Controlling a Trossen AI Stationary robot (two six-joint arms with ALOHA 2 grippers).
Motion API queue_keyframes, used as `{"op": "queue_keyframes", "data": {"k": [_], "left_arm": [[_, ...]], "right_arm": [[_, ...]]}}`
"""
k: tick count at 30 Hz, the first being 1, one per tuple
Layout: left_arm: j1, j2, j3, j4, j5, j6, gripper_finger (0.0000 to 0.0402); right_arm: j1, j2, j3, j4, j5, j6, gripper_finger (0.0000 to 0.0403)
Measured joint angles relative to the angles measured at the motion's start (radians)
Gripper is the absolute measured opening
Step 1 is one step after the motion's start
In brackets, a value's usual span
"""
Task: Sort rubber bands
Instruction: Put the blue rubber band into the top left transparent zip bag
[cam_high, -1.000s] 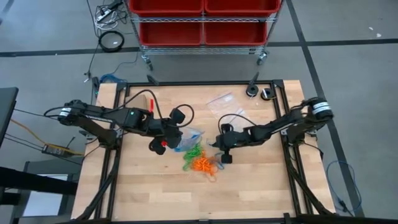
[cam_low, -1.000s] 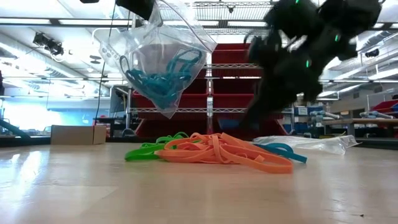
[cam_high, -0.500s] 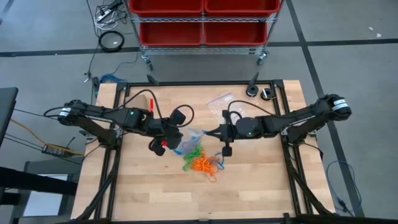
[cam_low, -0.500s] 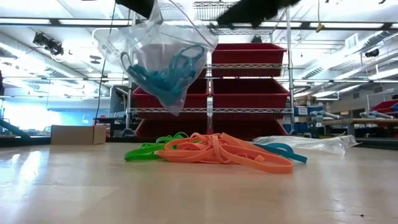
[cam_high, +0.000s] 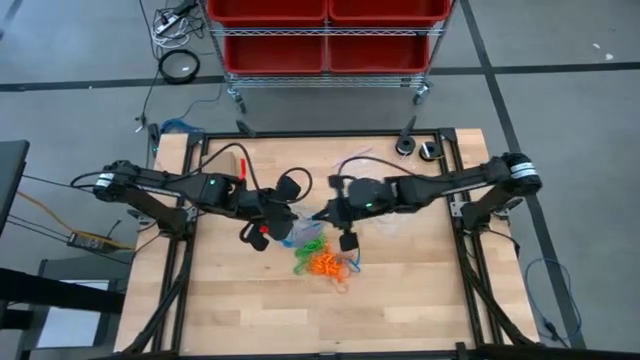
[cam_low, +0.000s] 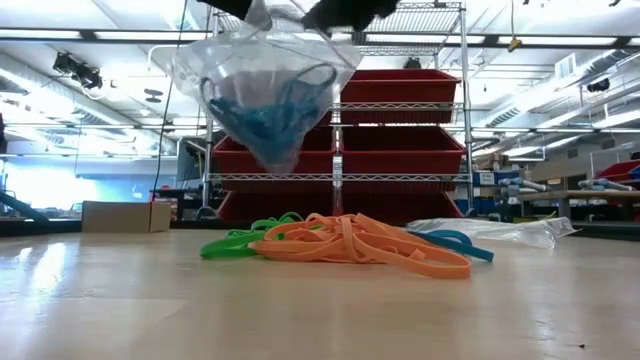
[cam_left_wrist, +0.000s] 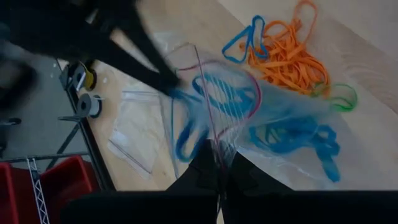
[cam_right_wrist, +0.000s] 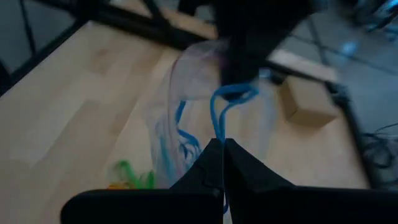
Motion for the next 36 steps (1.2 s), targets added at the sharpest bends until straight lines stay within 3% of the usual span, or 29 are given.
{"op": "queue_keyframes", "data": {"k": [5, 12, 22, 26, 30, 36], "left_arm": [[0.000, 0.000, 0.000, 0.008, 0.000, 0.017, 0.0001], [0.000, 0.000, 0.000, 0.008, 0.000, 0.033, 0.0001], [0.000, 0.000, 0.000, 0.017, 0.000, 0.038, 0.0001], [0.000, 0.000, 0.000, 0.016, 0.000, 0.036, 0.0001], [0.000, 0.000, 0.000, 0.016, 0.000, 0.033, 0.0001], [0.000, 0.000, 0.000, 0.015, 0.000, 0.033, 0.0001]], "right_arm": [[-0.004, 0.064, 0.061, -0.090, -0.037, -0.001, 0.0000], [-0.004, 0.039, 0.074, -0.121, -0.029, 0.010, 0.0007], [0.019, -0.001, 0.074, -0.172, 0.021, 0.037, 0.0126], [0.052, -0.036, 0.074, -0.218, 0.124, 0.039, 0.0160], [0.093, -0.092, 0.074, -0.309, 0.207, 0.076, 0.0166], [0.150, -0.133, 0.015, -0.425, 0.231, 0.231, 0.0156]]}}
